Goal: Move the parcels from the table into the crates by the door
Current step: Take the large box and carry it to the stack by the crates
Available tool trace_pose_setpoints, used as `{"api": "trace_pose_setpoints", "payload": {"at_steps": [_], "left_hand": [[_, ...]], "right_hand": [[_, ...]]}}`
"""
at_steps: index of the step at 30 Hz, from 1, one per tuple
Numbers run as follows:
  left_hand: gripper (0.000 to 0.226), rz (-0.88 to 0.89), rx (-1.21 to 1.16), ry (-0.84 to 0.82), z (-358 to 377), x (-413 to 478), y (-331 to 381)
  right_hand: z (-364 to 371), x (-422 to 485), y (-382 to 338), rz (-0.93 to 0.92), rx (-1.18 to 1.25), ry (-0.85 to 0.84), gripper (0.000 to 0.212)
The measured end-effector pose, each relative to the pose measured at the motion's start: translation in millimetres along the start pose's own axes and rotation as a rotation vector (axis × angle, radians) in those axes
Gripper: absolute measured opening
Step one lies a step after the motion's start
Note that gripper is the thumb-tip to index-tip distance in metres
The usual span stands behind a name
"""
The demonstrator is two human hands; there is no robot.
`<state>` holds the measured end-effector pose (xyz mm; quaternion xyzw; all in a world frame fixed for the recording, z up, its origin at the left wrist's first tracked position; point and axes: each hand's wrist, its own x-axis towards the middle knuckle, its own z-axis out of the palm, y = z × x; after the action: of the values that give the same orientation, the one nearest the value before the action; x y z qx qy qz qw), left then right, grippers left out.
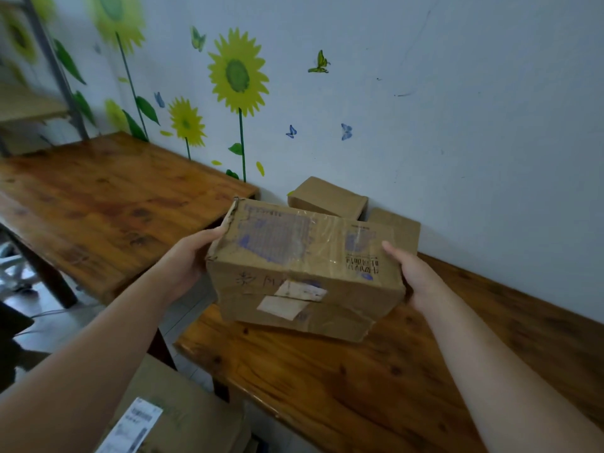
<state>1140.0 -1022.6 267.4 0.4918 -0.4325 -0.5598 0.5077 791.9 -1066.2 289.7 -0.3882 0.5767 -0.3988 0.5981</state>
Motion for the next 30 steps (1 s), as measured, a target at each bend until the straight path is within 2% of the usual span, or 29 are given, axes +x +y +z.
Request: {"api": "trace_pose_setpoints", "payload": {"at_steps": [2,4,5,7,9,13,17,20,25,30], "left_hand": [[0.039,0.014,-0.006,-0.137,0.7,-4.9,-4.0],[0.066,-0.007,0.048,-0.213,0.7,-4.8,-8.0],[0.067,-0.014,0.071,-0.198,2.1,-3.5,-9.8],[0.055,-0.012,0.068,-0.099,8.0,-1.3,-10.4],[0.040,0.006,0.040,0.015,17.2,0.6,-9.3],[0.040,0.026,0.111,0.169,38.1,5.6,-10.2],[0.041,-0.002,0.192,0.214,56.5,12.5,-18.4],[0.037,-0.038,0.166,0.126,69.8,18.2,-24.6],[0.021,-0.071,0.178,-0.144,94.9,25.7,-30.9],[0.013,-0.114,0.182,-0.191,142.9,24.9,-35.0]], "right_hand": [[-12.0,-5.0,2.7,-0.019,0.104,-0.078,0.029],[-26.6,-9.0,8.3,-0.093,0.187,-0.206,0.032],[-32.7,-12.0,11.8,-0.115,0.209,-0.260,0.036],[-40.0,-14.9,18.9,-0.127,0.139,-0.313,0.058],[-39.1,-15.8,25.4,-0.177,0.006,-0.231,0.063],[-35.8,-18.6,30.8,-0.272,-0.009,-0.016,0.038],[-46.3,-18.1,36.7,-0.289,-0.003,0.118,0.016],[-59.2,-18.0,42.1,-0.273,-0.021,0.236,0.009],[-89.0,-27.2,51.1,-0.264,0.018,0.425,0.004],[-128.5,-54.0,62.7,-0.222,0.086,0.528,0.009]]}}
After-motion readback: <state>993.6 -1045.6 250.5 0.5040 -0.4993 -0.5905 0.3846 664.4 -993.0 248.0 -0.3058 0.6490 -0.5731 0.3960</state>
